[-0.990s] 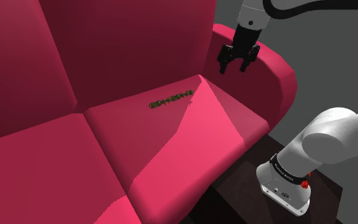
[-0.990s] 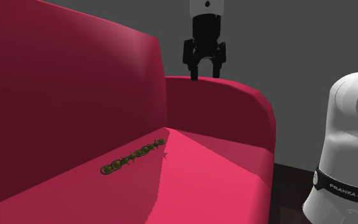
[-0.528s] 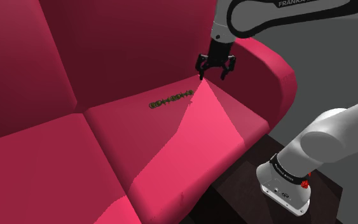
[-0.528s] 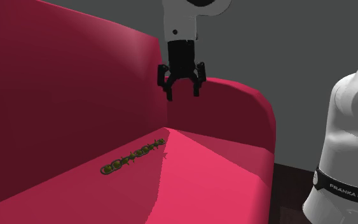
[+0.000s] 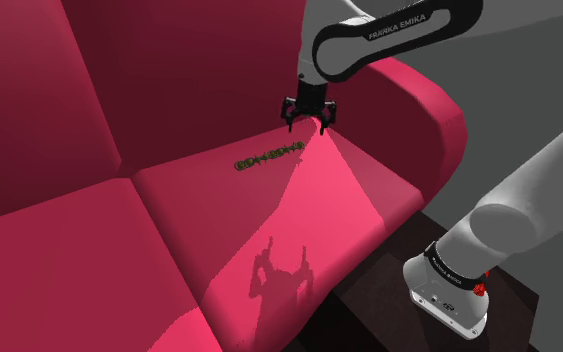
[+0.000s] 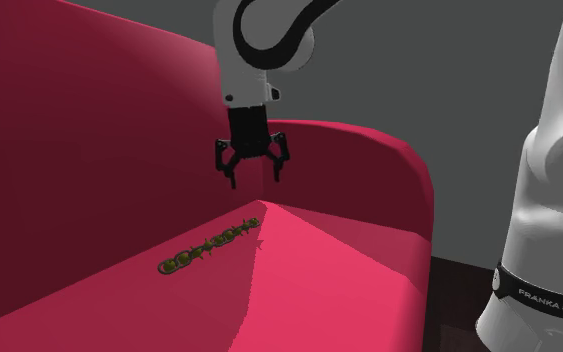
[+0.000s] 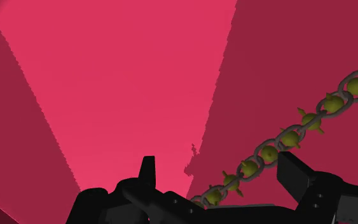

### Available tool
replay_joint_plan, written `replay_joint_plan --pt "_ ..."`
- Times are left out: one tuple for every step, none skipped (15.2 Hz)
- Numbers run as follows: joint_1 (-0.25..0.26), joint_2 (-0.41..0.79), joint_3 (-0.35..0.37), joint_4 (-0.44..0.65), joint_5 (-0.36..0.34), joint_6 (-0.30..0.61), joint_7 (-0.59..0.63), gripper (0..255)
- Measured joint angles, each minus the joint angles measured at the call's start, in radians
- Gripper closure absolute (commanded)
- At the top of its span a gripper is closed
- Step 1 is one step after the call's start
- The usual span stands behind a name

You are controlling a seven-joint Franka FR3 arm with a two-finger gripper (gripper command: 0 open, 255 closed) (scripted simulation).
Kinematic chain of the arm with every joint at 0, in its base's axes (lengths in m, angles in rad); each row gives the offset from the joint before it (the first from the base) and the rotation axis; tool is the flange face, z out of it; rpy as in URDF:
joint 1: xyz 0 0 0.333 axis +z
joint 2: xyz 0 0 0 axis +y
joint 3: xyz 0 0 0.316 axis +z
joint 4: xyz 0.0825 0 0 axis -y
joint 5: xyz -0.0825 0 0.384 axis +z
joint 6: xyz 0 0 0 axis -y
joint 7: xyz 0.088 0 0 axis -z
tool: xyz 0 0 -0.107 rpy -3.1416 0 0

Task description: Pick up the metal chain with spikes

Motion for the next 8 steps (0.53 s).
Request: replay_joint_plan --pt "-0.001 0.040 0.002 0.015 -0.019 0.017 0.041 0" --pt "0.000 0.084 0.004 0.041 -0.038 0.027 0.085 0" --pt "-0.001 0.132 -0.001 0.076 -0.061 0.034 0.121 0" --pt "0.002 0.178 -0.005 0.107 -0.081 0.042 0.160 0" --pt "0.007 0.219 -0.009 0.129 -0.100 0.053 0.200 0" --pt "0.013 0.267 -0.017 0.166 -0.119 0.057 0.237 0" --pt "0.017 0.307 -0.026 0.198 -0.134 0.059 0.268 0" --pt "0.025 0.352 -0.036 0.240 -0.150 0.056 0.301 0"
